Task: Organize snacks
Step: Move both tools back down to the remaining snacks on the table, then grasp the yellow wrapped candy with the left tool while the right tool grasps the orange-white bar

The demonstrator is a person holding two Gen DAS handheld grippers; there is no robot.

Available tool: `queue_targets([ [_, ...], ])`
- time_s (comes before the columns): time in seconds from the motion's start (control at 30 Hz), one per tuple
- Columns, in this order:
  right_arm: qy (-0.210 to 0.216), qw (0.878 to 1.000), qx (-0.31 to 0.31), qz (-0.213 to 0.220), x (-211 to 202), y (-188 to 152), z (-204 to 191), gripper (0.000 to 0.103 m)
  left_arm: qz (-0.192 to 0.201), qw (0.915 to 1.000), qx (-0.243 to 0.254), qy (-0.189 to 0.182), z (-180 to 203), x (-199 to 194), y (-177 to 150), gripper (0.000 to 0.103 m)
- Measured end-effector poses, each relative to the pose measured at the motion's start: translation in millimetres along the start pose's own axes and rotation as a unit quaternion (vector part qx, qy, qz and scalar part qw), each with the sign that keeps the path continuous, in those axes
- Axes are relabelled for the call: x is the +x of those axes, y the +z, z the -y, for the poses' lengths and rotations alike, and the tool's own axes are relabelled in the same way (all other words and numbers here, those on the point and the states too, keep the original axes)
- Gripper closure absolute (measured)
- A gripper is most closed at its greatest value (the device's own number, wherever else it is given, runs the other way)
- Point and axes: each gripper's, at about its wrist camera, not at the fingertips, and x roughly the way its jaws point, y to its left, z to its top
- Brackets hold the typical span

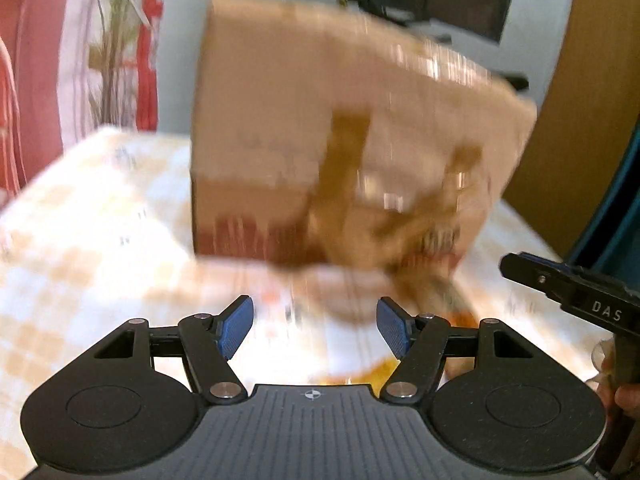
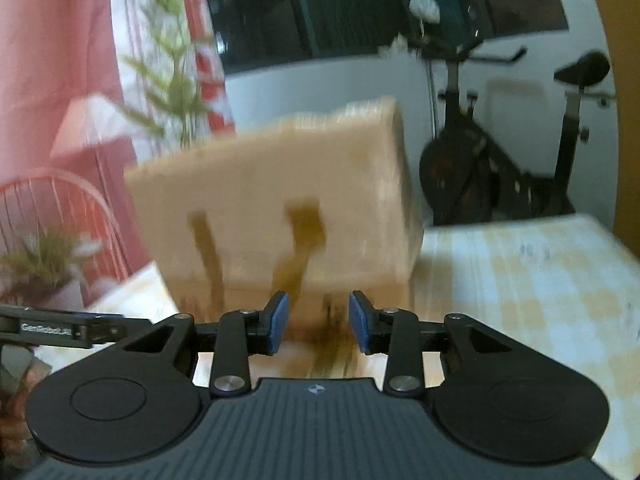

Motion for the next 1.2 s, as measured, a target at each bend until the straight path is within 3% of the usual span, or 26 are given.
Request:
queue_targets([
  [0.1,-0.001,0.999,-0.004,-0.035,7,-19,-3,0.066,-0.026,0.9991,0.032,0.005,2,7,-14,0.033],
  [0.2,0.0,0.999,0.003,-0.053,12,-28,-2,0.066,-0.037,0.9989,0.029,-0.005,-5,10,-20,0.033],
  [0.53,0.003,0.998,0.015,-0.066,16,-31,2,0.066,-0.049,0.9951,0.079,-0.035,15,12,-38,0.032],
  [0.77,0.009,0.998,0.017,-0.068,16,-32,1,0.066,-0.068,0.9926,0.098,-0.021,21,20,-45,0.031],
  [0.93,0.011,0.997,0.019,-0.074,19,-34,1,0.066,-0.07,0.995,0.067,0.023,10,39,-29,0.031],
  [1.03,0.012,0.997,0.017,-0.078,21,-35,0,0.066,-0.07,0.9965,0.034,0.032,-2,46,-21,0.031],
  [1.2,0.008,0.997,0.021,-0.079,22,-36,2,0.066,-0.07,0.9968,0.028,0.024,-2,36,-26,0.031],
])
